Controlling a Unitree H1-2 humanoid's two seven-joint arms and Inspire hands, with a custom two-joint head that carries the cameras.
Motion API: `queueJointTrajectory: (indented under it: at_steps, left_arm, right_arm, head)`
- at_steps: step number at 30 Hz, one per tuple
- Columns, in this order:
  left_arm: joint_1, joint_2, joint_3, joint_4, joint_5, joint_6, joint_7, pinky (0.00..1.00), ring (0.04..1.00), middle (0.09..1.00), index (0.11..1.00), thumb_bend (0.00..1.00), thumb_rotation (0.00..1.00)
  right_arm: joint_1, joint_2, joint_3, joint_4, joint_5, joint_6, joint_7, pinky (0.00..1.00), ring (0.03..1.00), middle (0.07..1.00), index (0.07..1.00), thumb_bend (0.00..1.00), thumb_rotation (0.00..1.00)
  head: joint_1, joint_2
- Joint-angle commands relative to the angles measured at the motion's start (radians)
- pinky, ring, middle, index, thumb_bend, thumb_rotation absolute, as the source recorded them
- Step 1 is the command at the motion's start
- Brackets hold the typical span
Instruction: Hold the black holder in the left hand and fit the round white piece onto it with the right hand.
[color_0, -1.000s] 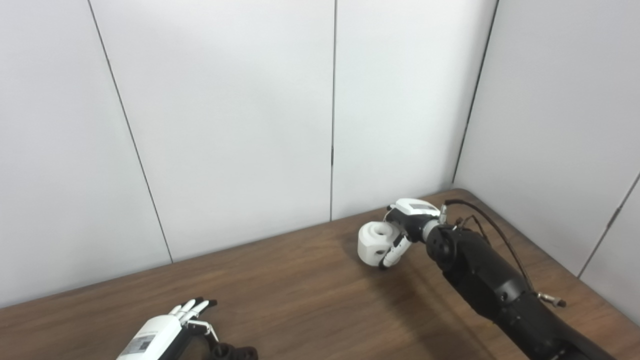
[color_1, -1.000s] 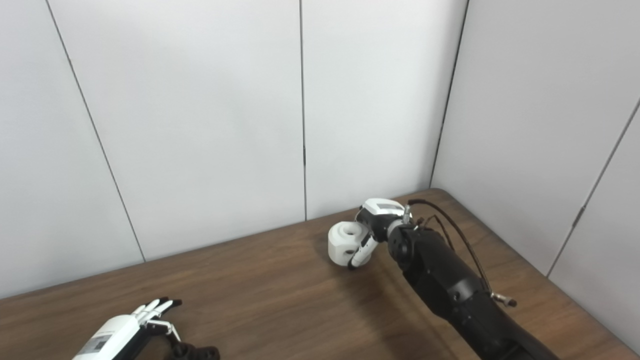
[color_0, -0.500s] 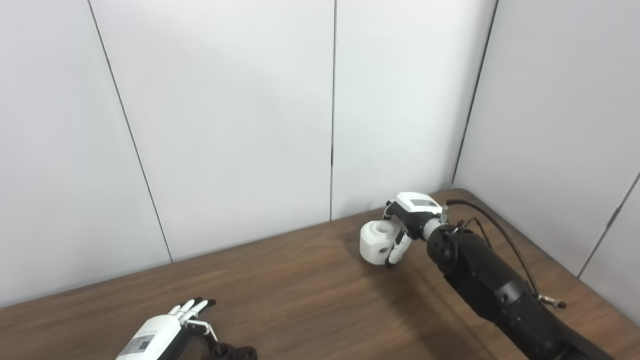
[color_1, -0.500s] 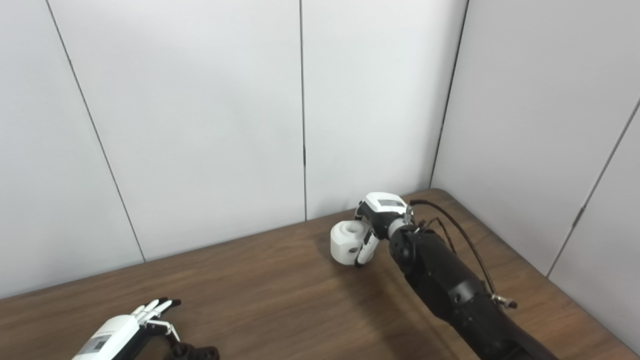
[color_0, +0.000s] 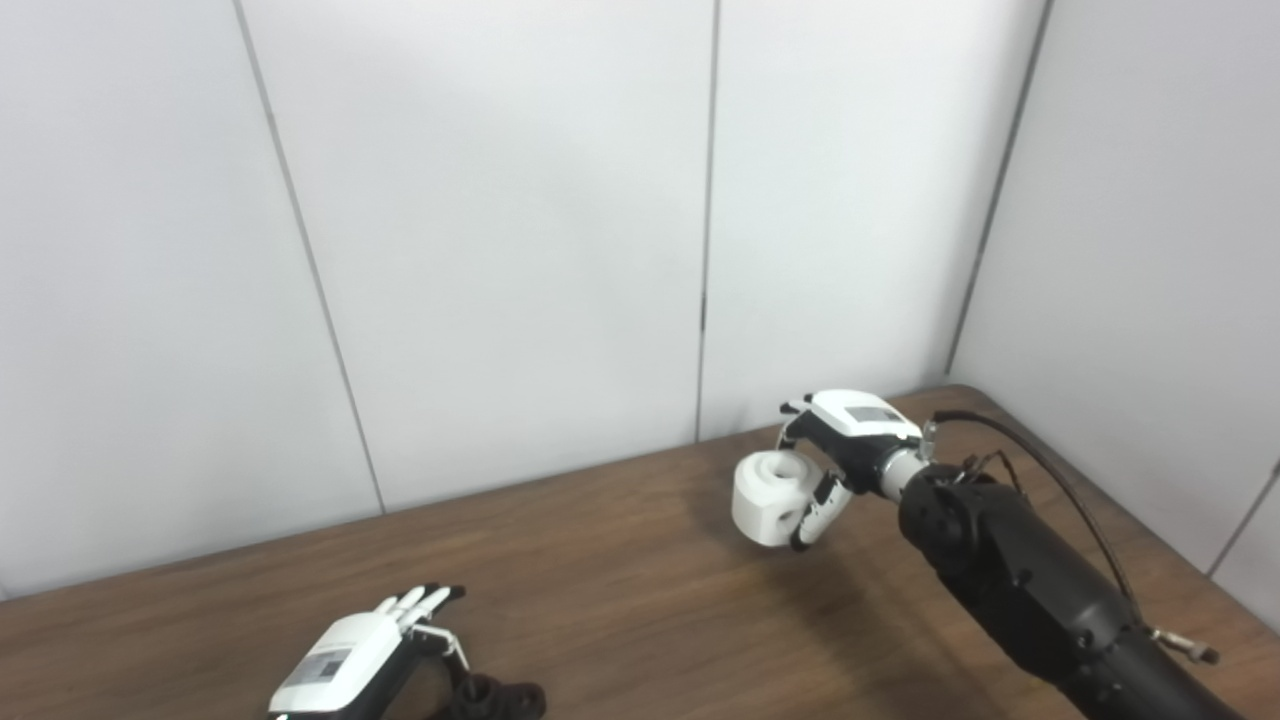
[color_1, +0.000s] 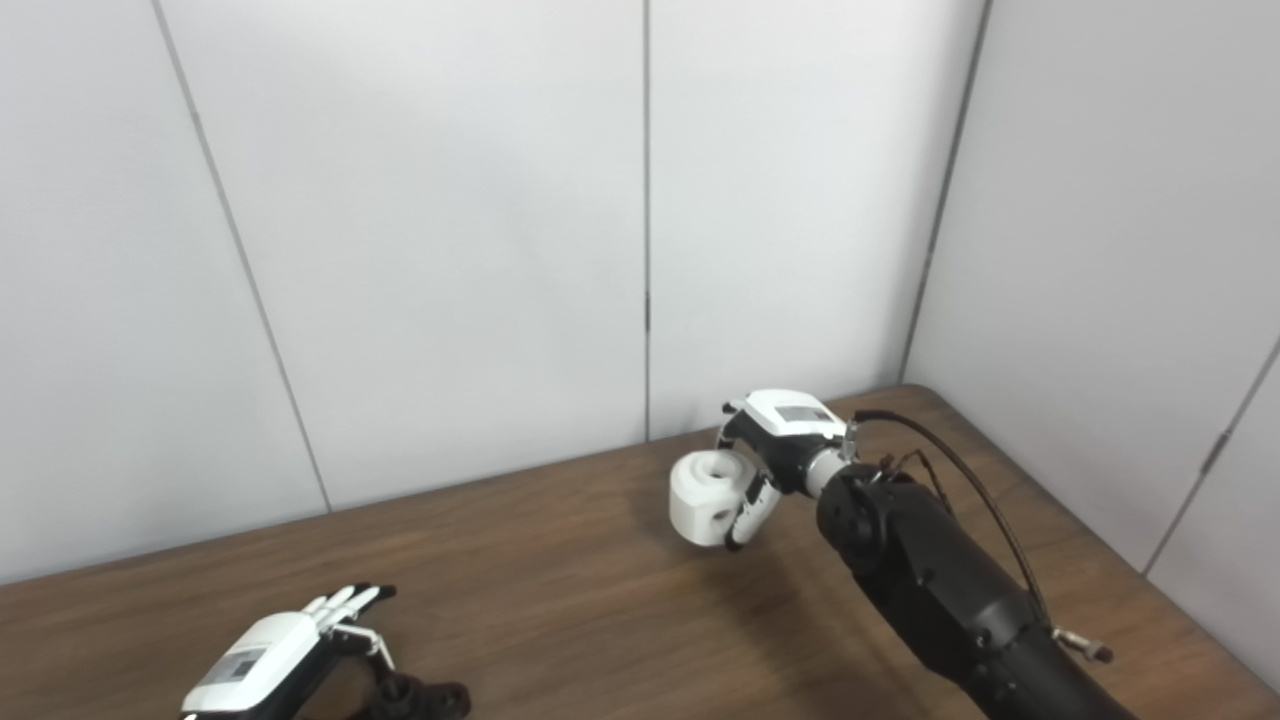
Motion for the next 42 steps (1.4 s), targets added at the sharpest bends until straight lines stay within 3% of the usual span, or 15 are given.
queueJointTrajectory:
  at_steps: [1, 5, 17, 23, 42]
  left_arm:
    - [-0.026, -0.001, -0.005, 0.006, 0.031, 0.002, 0.025, 1.0, 1.0, 0.961, 0.482, 0.52, 0.05]
    - [-0.028, -0.007, -0.005, 0.007, 0.026, 0.01, 0.017, 1.0, 1.0, 0.968, 0.481, 0.52, 0.05]
    - [-0.043, -0.024, -0.009, 0.008, 0.037, 0.021, 0.025, 1.0, 1.0, 0.961, 0.48, 0.52, 0.05]
    - [-0.048, -0.042, -0.01, 0.017, 0.032, 0.01, 0.042, 1.0, 1.0, 0.961, 0.48, 0.52, 0.05]
    - [-0.045, -0.073, -0.037, -0.081, 0.06, 0.144, -0.038, 1.0, 1.0, 0.977, 0.481, 0.52, 0.05]
  right_arm:
    - [-0.033, -0.027, -0.013, -0.055, -0.014, -0.003, 0.007, 0.85, 1.0, 0.958, 0.483, 0.51, 0.14]
    - [-0.02, -0.014, -0.014, -0.108, -0.003, -0.031, 0.014, 0.84, 1.0, 0.952, 0.483, 0.51, 0.14]
    - [-0.005, 0.059, 0.015, -0.323, -0.023, -0.013, 0.114, 0.85, 1.0, 0.961, 0.483, 0.51, 0.14]
    - [-0.006, 0.145, 0.05, -0.44, -0.042, 0.004, 0.186, 0.87, 1.0, 0.981, 0.483, 0.51, 0.14]
    - [0.05, 0.358, 0.113, -0.476, -0.156, 0.009, 0.227, 0.85, 1.0, 0.986, 0.483, 0.51, 0.14]
  head:
    - [0.02, 0.005]
    - [0.041, 0.008]
    - [0.13, 0.034]
    - [0.174, 0.06]
    - [0.255, 0.103]
